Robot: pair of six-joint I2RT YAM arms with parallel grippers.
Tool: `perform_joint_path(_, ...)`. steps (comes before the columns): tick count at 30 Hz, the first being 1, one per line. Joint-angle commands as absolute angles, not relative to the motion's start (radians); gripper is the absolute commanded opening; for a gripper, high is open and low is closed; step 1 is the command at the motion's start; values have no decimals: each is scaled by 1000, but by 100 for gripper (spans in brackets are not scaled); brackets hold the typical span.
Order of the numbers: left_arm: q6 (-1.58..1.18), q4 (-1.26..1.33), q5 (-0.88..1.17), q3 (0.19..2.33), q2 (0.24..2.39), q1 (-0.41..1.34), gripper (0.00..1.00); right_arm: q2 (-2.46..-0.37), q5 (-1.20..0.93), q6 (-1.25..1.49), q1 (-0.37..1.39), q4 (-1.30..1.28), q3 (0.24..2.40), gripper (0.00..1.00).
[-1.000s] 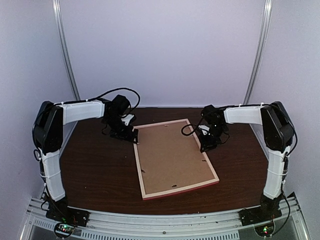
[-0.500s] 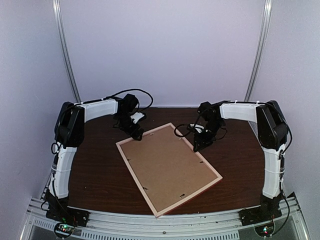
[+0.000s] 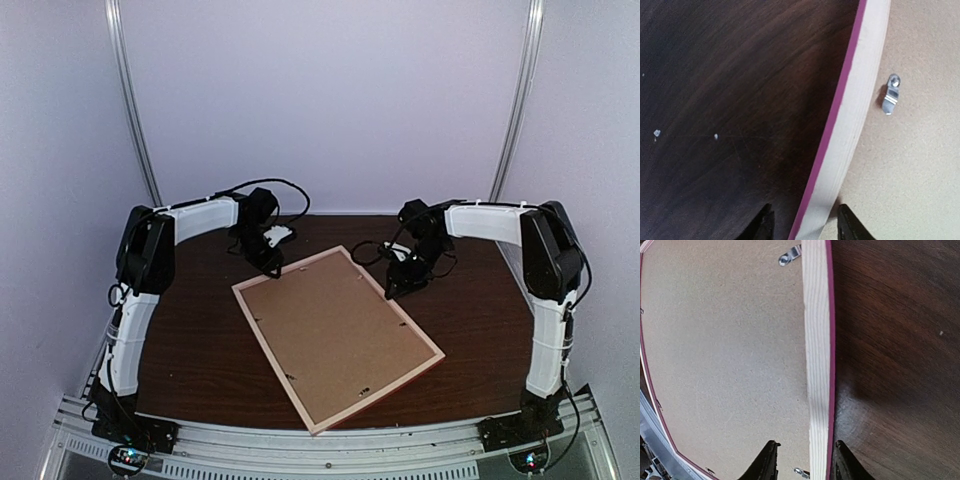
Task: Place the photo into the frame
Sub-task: Rotate the photo frame at the center of the board.
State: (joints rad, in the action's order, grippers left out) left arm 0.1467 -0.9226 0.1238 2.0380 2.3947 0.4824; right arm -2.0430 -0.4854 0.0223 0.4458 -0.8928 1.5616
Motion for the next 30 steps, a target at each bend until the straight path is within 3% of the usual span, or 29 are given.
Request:
perform_joint_path(1, 79, -942, 130, 2029, 2421, 427, 39, -1940, -412, 115, 424, -867, 1513, 40)
perform_joint_path(8, -103, -863, 129, 1830, 2314, 372, 29, -1857, -334, 184, 407, -886, 1465, 48)
perform_joint_path(16, -349, -656, 188, 1438, 2119, 289, 31, -1808, -310, 267, 409, -874, 1391, 54)
perform_joint_path(22, -461, -561, 166, 1240, 1995, 284, 35, -1755, -324, 349, 432, -810, 1275, 69)
perform_joint_path(30, -534, -476, 225, 1027, 1864, 322, 37, -1761, -347, 446, 482, -708, 1155, 71)
